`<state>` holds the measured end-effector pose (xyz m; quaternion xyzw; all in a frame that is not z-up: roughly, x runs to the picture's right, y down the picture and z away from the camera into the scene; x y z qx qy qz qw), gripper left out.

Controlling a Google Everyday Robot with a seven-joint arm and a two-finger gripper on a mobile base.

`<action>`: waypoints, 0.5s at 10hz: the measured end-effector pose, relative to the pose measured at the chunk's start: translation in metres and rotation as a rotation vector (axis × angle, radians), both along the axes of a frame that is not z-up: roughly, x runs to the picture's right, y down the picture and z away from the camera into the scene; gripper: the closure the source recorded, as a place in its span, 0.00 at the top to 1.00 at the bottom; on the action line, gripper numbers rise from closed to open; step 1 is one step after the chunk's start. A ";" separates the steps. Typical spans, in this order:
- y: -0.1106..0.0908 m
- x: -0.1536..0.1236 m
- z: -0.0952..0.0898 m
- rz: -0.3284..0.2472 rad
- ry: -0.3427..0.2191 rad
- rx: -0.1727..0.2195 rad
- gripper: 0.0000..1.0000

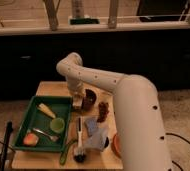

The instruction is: Wipe purple bowl with eraser

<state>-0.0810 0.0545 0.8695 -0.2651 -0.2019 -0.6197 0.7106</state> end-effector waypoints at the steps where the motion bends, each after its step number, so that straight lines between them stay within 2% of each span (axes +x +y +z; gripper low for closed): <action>1: 0.005 0.015 0.001 0.006 0.008 -0.010 0.00; 3: 0.012 0.037 0.001 0.030 0.022 -0.027 0.00; 5: 0.010 0.069 0.003 0.092 0.059 -0.026 0.00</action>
